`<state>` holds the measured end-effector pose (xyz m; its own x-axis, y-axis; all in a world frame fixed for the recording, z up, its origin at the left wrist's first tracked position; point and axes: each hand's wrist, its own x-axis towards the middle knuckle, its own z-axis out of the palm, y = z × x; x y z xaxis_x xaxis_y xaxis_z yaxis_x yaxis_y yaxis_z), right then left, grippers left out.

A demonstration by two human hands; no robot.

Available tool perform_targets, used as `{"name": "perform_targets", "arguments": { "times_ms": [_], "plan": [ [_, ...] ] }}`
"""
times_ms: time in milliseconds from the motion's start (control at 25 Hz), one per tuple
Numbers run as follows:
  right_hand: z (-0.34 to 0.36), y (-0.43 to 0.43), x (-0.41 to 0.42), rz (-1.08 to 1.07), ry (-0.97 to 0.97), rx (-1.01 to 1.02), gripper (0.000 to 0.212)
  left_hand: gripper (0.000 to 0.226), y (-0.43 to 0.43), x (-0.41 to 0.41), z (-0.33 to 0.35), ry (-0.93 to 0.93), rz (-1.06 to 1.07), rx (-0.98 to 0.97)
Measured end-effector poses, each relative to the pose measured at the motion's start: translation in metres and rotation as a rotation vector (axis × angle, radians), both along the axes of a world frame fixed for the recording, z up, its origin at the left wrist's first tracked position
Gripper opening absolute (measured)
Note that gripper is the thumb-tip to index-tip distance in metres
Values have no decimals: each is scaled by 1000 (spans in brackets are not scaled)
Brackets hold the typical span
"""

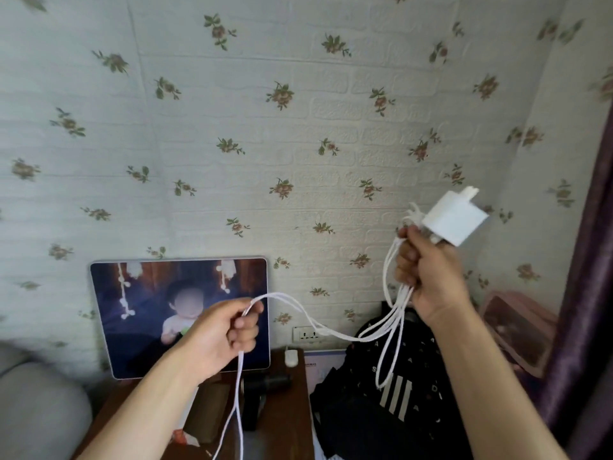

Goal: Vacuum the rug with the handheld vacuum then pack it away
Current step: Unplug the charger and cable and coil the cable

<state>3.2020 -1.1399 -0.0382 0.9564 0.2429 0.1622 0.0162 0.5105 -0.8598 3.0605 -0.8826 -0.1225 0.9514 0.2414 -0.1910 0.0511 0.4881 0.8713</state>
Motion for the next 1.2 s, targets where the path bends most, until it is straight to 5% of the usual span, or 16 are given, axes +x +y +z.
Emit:
{"name": "perform_targets", "arguments": {
  "times_ms": [120,280,440,640,880,960,1080,1200],
  "plan": [
    [-17,23,-27,95,-54,-199,17,14,-24,10,41,-102,55,-148],
    [-41,52,-61,301,-134,-194,15,6,-57,14,86,-248,39,-283],
    [-52,68,-85,453,-214,-147,29,10,-86,17,116,-259,159,-28],
    [-53,75,-85,345,-216,-113,29,10,-85,15,120,-335,271,290],
    [-17,66,-64,405,59,224,27,9,-62,-13,72,-393,303,528],
    [-1,64,-58,404,73,284,31,33,-51,-17,47,-336,184,533],
    [19,63,-52,426,77,371,34,109,-31,-13,14,-279,-109,549],
    [34,63,-48,482,71,456,35,133,-30,-11,-6,-231,-303,655]
  ]
}}
